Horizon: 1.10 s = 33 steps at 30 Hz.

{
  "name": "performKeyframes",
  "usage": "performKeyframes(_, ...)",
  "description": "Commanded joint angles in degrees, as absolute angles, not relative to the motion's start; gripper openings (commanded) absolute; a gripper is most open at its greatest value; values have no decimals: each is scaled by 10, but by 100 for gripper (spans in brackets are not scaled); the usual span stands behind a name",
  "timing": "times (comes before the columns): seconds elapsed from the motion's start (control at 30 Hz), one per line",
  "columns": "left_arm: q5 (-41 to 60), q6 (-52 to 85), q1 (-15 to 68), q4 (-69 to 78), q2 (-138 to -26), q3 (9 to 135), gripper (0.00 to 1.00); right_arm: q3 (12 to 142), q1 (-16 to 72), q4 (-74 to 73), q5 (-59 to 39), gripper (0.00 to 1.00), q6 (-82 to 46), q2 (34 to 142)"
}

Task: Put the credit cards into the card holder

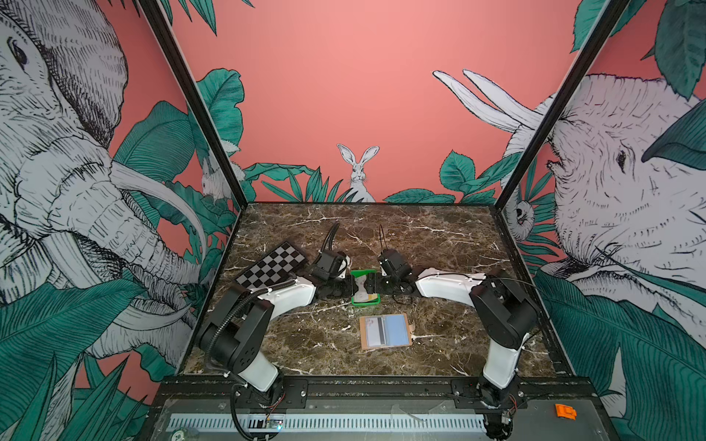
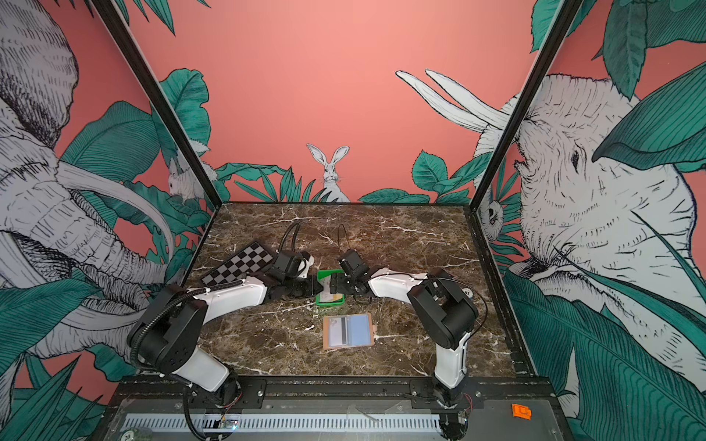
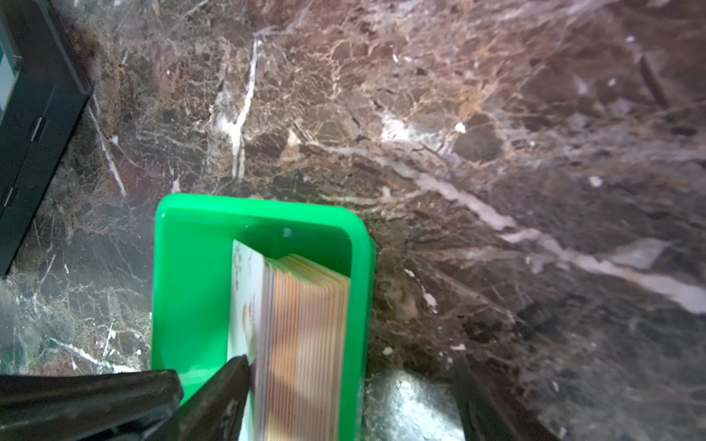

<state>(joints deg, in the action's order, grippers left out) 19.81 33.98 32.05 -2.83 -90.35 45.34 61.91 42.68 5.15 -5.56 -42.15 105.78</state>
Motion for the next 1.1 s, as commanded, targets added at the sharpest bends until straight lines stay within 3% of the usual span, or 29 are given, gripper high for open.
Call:
performKeyframes(0.0, 201, 332, 317, -34, -913, 466, 15, 608, 419, 66, -37, 81, -421, 1035)
performKeyframes(0.7, 232, 356, 317, -1, -954, 468, 17, 605, 417, 78, -45, 80, -402, 1004)
performKeyframes(1.07, 219, 365, 317, -16, -898, 460, 17, 620, 420, 87, -67, 80, -414, 1036)
